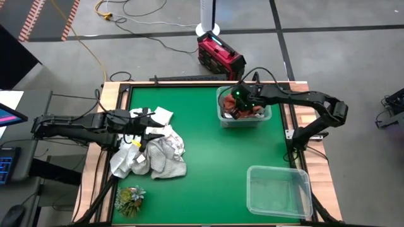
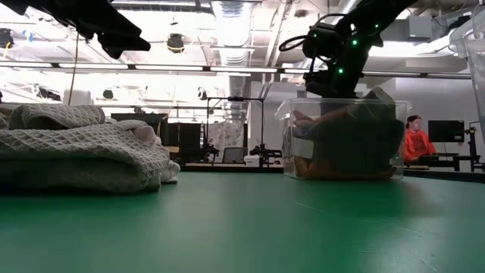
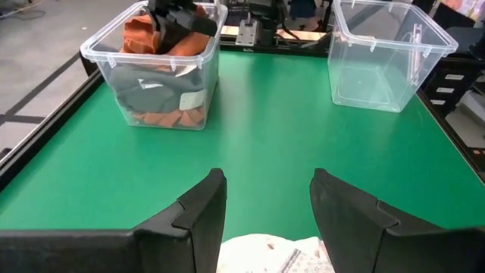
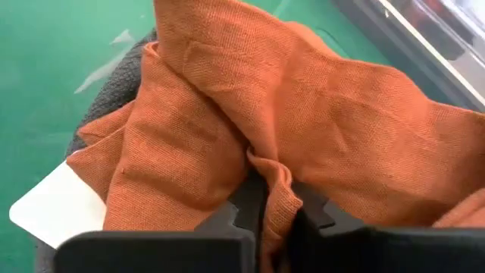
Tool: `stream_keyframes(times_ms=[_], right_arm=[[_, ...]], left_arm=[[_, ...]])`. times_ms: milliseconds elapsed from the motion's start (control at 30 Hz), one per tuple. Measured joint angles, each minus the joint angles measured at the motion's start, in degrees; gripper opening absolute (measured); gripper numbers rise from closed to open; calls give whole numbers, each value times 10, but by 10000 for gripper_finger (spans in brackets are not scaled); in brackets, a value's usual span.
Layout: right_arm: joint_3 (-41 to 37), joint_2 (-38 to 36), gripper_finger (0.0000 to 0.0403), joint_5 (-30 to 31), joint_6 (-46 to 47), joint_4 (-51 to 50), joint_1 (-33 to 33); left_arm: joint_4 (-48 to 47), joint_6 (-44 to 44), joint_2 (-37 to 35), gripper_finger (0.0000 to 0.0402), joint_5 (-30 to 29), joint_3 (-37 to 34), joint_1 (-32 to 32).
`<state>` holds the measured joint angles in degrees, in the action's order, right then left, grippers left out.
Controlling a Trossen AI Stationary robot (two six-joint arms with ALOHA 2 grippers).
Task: Sort towels by color in basket
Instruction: Put the orange towel into the top transparent bin, then put the white towel into the bottom transparent bin
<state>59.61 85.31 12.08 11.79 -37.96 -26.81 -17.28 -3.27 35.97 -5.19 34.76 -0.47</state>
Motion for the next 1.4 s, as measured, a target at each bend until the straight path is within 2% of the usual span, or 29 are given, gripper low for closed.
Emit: stream_keyframes(times_ms=[167, 433, 567, 767, 967, 1133, 1233, 1400], right_arm=[[21, -11, 114, 0, -5, -31, 2], [94, -41, 214, 1, -3, -102, 7], [128, -57, 249, 11, 4, -136, 7], [141, -97, 256, 25, 18, -113, 42], [141, -92, 255, 66, -11, -40, 165], [100, -62, 255, 136, -42, 107, 275], [54, -42, 255, 174, -62, 204, 321], [32, -28, 255, 199, -53, 237, 353]], left_arm=[[-1, 0, 0, 180, 0, 0, 0], [-1, 0, 0, 180, 0, 0, 0], [-1, 0, 0, 180, 0, 0, 0], [-3, -4, 0, 180, 0, 0, 0], [-33, -11, 0, 180, 11, 0, 0], [-44, -12, 1, 180, 84, 0, -15], [-36, -20, 16, 180, 90, 0, -37], [-30, -26, 77, 180, 90, 0, -74]])
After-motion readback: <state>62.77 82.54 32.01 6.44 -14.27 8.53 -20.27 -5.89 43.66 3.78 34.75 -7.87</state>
